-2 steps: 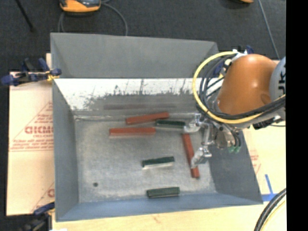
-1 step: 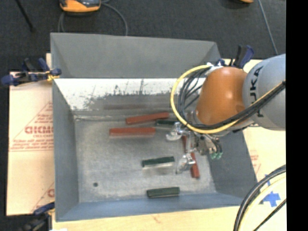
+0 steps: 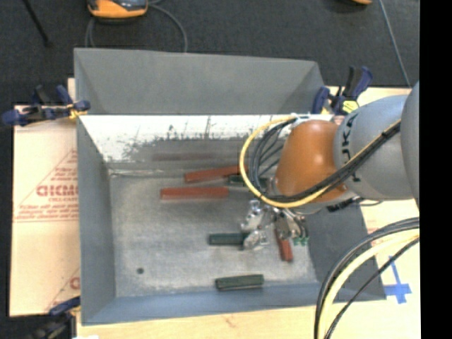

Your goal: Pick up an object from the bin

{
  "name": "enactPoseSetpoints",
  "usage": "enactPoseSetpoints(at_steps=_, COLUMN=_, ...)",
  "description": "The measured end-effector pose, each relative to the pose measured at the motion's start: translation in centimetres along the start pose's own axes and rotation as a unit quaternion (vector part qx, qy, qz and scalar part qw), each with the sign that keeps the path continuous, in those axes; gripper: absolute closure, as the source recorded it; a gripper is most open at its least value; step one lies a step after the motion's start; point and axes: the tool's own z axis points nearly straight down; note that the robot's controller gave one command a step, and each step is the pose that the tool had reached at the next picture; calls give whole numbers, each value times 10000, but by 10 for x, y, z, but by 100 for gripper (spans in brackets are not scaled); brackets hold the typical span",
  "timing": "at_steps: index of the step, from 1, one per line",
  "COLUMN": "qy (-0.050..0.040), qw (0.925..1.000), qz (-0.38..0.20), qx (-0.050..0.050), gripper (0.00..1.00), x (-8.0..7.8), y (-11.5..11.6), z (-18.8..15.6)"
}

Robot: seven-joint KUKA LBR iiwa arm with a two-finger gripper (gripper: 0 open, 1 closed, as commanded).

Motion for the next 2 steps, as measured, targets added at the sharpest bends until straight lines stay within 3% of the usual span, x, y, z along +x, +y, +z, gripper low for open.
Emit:
enactPoseSetpoints(at_steps=1, qy=0, qw=10000, qz=-4, qx=1, gripper=100, x=0, y=0, z=0)
enactPoseSetpoints(at_steps=2, qy=-33, qw=9998, qz=182, qx=17, gripper=100, x=-16, y=-15, z=-142)
